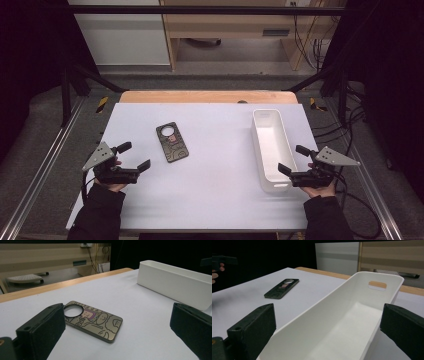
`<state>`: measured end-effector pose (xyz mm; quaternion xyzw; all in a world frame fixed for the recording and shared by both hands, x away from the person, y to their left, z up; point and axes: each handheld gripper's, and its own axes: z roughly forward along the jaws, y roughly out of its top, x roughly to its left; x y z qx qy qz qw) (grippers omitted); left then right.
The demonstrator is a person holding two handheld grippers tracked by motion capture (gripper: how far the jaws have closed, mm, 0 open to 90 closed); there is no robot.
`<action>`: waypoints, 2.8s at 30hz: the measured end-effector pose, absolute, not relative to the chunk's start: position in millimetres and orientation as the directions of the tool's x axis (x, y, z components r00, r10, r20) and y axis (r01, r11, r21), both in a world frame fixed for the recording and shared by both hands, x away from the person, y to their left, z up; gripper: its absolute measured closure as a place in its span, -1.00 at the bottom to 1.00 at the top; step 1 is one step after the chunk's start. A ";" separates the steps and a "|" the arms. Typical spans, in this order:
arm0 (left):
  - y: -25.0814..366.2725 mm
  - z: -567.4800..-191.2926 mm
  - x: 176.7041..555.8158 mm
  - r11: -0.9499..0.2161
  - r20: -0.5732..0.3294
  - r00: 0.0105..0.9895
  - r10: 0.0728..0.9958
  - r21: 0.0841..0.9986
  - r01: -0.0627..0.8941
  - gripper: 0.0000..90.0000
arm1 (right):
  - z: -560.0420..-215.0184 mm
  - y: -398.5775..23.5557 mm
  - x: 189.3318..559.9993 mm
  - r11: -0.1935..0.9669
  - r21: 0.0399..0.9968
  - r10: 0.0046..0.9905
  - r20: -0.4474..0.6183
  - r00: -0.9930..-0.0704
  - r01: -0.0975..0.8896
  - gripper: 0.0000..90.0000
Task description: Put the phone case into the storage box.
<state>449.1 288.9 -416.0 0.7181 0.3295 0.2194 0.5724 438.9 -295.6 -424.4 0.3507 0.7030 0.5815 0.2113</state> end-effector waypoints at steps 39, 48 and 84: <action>243.6 -398.9 463.9 -0.187 -0.059 0.712 0.699 0.947 0.262 -1.00 | -423.8 -294.1 438.8 0.080 0.966 0.735 0.110 -0.669 0.246 -0.98; 223.6 -400.5 473.1 -0.229 -0.046 0.729 0.683 0.934 0.273 -1.00 | -423.9 -294.0 438.7 0.082 0.966 0.735 0.107 -0.669 0.245 -0.98; 166.9 -425.8 526.0 -0.315 -0.048 0.725 0.687 0.880 0.357 -0.05 | -424.5 -293.1 439.0 0.086 0.965 0.737 0.106 -0.668 0.248 -0.99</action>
